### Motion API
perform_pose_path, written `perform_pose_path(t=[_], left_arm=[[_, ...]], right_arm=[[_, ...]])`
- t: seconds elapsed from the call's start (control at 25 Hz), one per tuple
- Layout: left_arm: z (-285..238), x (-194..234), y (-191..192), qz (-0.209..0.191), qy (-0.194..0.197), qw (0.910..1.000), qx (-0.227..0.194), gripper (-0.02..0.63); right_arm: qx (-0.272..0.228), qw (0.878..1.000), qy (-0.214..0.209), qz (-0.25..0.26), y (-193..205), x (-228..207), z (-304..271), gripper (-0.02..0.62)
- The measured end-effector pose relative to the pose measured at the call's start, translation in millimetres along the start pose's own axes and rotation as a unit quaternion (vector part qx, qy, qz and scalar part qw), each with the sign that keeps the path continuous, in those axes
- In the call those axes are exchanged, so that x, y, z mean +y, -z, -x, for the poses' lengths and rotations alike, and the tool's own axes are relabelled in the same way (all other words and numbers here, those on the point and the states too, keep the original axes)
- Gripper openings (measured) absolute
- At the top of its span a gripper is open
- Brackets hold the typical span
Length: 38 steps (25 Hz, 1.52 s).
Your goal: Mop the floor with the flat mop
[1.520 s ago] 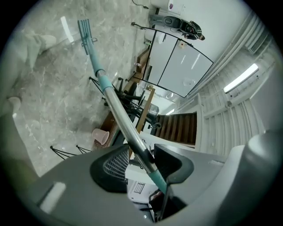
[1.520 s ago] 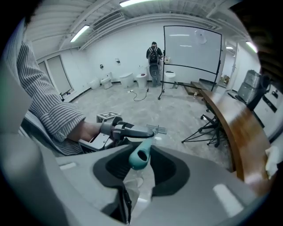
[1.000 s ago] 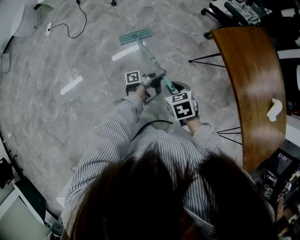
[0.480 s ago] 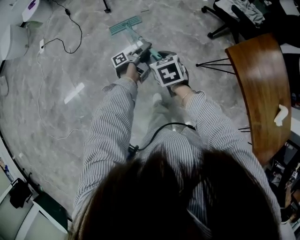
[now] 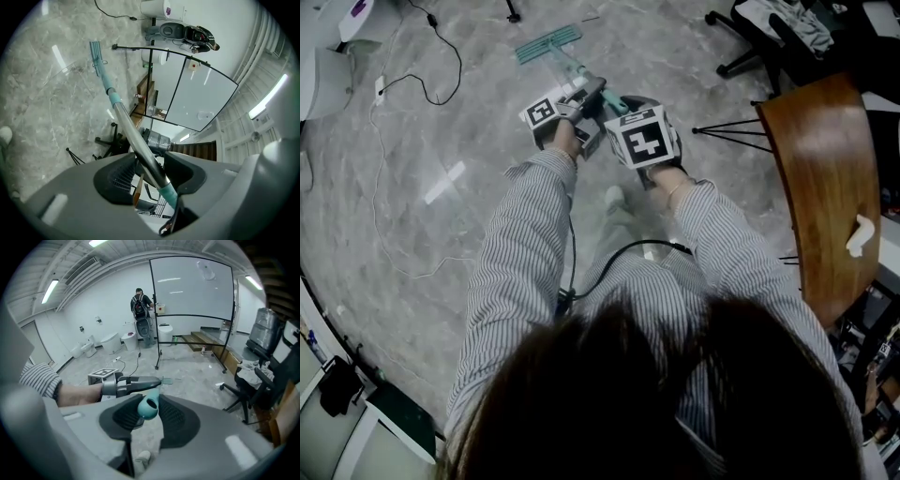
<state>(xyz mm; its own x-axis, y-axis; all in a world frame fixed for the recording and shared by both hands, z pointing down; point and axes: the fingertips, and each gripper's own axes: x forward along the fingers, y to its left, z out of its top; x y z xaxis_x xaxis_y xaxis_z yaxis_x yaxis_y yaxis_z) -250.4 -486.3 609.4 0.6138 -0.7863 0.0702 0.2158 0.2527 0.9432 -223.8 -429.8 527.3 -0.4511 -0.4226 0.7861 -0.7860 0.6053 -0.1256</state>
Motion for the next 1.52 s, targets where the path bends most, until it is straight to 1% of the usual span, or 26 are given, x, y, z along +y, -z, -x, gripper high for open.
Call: perform_pose_path(t=[0.32, 0.52, 0.64, 0.76, 0.88, 1.0, 1.28, 1.4, 1.52], left_arm=[[9.0, 7.8, 8.1, 0.000, -0.014, 0.9999, -0.008, 0.187], [15.9, 20.3, 40.0, -0.005, -0.021, 0.9998, 0.003, 0.187], [25.1, 33.0, 69.3, -0.010, -0.025, 0.9996, 0.004, 0.187], [34.5, 50.6, 112.4, -0.009, -0.024, 0.9997, 0.002, 0.186], [42.8, 70.4, 163.3, -0.007, -0.017, 0.9998, -0.004, 0.186], [57.7, 95.2, 222.4, 0.006, -0.004, 0.9999, -0.014, 0.186], [80.7, 154.3, 362.7, 0.018, 0.016, 0.9997, -0.012, 0.171], [88.9, 178.0, 425.5, 0.013, 0.015, 0.9998, 0.004, 0.183], [98.3, 200.3, 489.4, 0.006, -0.003, 0.9994, 0.035, 0.191]], right_arm=[[0.010, 1.000, -0.012, 0.006, 12.5, 10.0, 2.0, 0.110], [0.012, 1.000, -0.009, 0.007, 41.6, 6.5, 20.8, 0.110], [0.014, 1.000, -0.008, 0.006, 70.5, 6.5, 39.5, 0.110], [0.015, 1.000, -0.012, 0.010, 109.1, 3.0, 67.0, 0.110], [0.020, 1.000, -0.016, 0.014, 155.4, -5.3, 99.5, 0.110], [0.028, 0.999, -0.021, 0.028, 209.4, -7.5, 137.3, 0.110], [0.031, 0.998, -0.030, 0.054, 337.6, -22.9, 225.2, 0.110], [0.030, 0.997, -0.035, 0.068, 390.5, -29.2, 268.3, 0.110], [0.034, 0.997, -0.039, 0.065, 441.8, -34.3, 315.8, 0.110]])
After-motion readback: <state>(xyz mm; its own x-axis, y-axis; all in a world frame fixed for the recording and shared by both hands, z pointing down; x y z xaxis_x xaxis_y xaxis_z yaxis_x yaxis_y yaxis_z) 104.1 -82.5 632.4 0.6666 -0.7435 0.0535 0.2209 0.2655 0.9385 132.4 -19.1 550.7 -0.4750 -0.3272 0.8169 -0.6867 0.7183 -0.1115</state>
